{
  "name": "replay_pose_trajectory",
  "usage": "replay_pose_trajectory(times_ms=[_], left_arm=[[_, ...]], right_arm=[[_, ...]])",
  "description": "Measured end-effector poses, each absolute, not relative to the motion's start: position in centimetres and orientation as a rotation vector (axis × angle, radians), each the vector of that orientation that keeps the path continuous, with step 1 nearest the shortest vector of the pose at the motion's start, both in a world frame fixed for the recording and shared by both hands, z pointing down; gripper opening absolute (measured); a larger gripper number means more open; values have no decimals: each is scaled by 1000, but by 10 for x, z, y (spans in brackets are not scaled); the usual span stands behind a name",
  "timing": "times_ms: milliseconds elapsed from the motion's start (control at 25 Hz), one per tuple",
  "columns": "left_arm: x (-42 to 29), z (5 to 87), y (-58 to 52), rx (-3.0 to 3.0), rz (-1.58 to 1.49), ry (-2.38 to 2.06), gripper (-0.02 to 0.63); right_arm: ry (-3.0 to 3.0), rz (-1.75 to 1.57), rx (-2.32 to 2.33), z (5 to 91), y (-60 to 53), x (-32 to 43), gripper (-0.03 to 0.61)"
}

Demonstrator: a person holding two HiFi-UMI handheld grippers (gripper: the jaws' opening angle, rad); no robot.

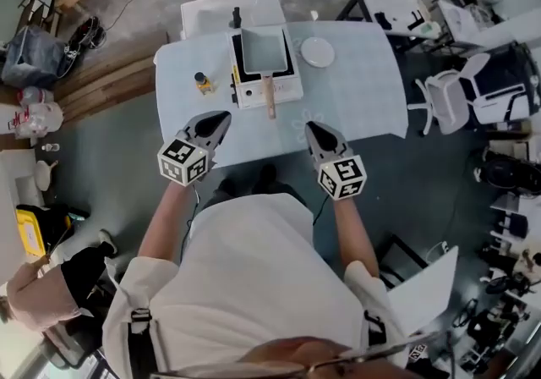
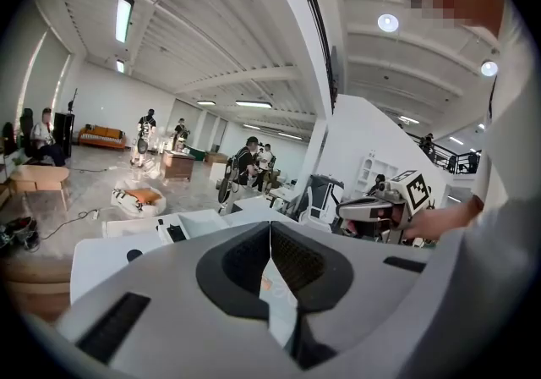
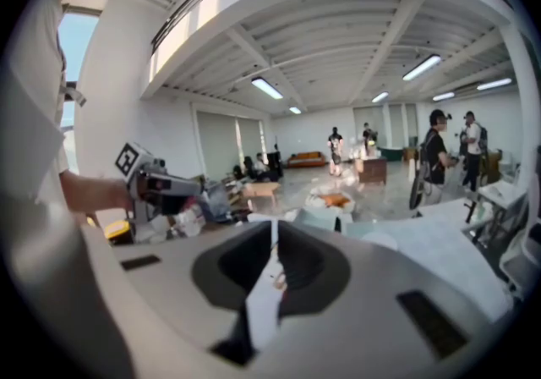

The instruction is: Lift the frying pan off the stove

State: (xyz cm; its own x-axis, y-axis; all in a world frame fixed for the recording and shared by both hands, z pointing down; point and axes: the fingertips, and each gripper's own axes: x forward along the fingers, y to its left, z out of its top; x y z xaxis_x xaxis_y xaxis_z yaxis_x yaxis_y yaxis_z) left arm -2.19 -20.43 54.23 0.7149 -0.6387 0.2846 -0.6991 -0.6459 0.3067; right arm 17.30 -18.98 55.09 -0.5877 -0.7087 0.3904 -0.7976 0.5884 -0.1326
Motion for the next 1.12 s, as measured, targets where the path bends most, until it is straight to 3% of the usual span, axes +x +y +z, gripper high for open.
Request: replay_pose_trajectory(times_ms=[880, 1120], left_arm=[[38, 623, -262, 2219, 166, -1014, 34], [43, 667, -287, 2162, 217, -914, 57]], right_arm=[[-2545, 877, 776, 648, -256, 167, 40], [-2484, 994, 731, 677, -267, 155, 99]])
